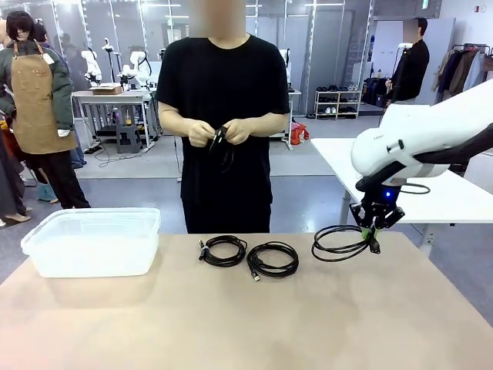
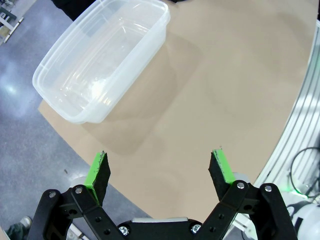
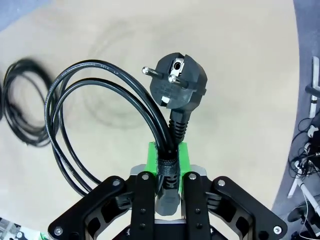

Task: Organize and store the cables.
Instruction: Place the Power Cable into the Organizing box.

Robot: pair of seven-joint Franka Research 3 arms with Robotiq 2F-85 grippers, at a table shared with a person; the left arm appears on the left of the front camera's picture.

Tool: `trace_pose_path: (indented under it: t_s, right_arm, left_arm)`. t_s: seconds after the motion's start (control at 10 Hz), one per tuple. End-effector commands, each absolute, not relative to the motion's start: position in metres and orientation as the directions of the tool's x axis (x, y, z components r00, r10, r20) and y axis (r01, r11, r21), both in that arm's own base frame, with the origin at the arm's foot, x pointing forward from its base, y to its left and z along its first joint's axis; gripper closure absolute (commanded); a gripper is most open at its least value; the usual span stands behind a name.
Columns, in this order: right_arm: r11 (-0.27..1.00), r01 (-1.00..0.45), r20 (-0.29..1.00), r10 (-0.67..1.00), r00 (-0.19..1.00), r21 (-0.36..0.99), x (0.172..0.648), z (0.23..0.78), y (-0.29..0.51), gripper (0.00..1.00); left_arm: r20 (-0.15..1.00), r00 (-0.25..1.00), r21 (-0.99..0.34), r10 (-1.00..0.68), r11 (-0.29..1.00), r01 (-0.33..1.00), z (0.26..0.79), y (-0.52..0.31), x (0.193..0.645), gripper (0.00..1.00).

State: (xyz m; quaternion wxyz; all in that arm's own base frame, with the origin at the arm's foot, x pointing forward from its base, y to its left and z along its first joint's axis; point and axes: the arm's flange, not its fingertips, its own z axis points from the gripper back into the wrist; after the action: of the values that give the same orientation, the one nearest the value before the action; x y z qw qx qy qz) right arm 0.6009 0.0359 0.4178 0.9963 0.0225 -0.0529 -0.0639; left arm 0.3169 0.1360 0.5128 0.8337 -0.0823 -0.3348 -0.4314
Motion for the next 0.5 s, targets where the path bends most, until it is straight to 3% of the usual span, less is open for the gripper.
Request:
trace_pose_path:
  t_s: [0.0, 0.4]
  right_arm:
    - [0.997, 0.059, 0.106, -0.063, 0.992, 0.043, 0.571, 0.427, 0.038, 1.00]
    - [0.990, -0.059, 0.156, 0.040, 0.987, 0.124, 0.498, 0.447, 0.099, 1.00]
  left_arm:
    - [0.630, 0.395, 0.156, -0.669, 0.607, 0.779, 0.513, 0.137, 0.317, 0.00]
    - [0.630, 0.395, 0.156, -0.669, 0.607, 0.779, 0.513, 0.137, 0.317, 0.00]
